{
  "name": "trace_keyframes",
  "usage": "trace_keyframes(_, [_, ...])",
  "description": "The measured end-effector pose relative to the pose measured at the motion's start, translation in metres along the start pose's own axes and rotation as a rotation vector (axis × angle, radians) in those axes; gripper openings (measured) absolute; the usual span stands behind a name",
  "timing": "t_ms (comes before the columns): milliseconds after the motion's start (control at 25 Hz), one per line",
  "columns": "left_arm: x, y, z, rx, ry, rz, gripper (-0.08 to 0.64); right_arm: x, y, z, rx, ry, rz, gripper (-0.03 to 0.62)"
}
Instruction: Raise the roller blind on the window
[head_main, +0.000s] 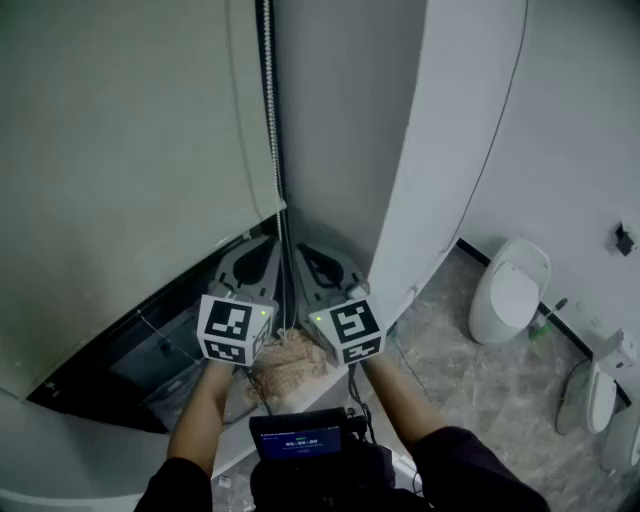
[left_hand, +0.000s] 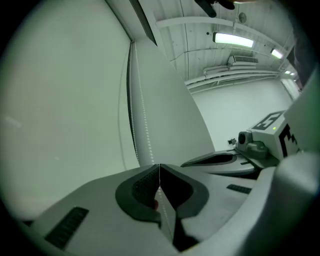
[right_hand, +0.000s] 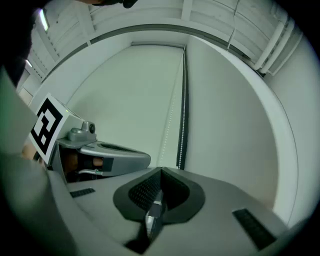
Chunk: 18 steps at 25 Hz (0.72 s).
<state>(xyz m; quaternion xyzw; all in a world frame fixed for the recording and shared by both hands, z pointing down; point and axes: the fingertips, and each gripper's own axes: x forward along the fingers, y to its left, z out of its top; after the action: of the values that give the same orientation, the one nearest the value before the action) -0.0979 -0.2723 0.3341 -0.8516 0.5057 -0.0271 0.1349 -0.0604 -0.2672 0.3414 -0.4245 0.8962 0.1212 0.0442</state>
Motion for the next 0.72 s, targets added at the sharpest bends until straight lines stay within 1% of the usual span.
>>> trace_keyframes(160, [0.002,0.002,0.012,0.013,-0.02,-0.005,0.006,0.001,0.0,0.007,-0.011,-0.011,-0.016,0.008])
trace_keyframes(280, [0.003,-0.003,0.026,0.018,-0.056,-0.014,0.008,0.0,-0.007,0.008,-0.008,-0.012,-0.038,0.008])
trace_keyframes(440, [0.009,-0.012,0.049,0.069,-0.109,-0.03,0.006,-0.003,-0.015,0.011,-0.002,-0.021,-0.06,0.008])
trace_keyframes(520, [0.017,-0.01,0.053,0.081,-0.111,-0.02,0.006,-0.003,-0.017,0.012,-0.008,-0.023,-0.067,0.008])
trace_keyframes(600, [0.027,-0.006,0.05,0.064,-0.1,-0.021,0.006,-0.006,-0.02,0.013,-0.003,-0.033,-0.069,0.008])
trace_keyframes(640, [0.033,-0.006,0.048,0.044,-0.092,-0.041,0.008,-0.007,-0.021,0.014,0.008,-0.045,-0.065,0.008])
trace_keyframes(720, [0.046,-0.011,0.046,-0.012,-0.078,-0.107,0.008,-0.012,-0.023,0.017,0.037,-0.07,-0.052,0.008])
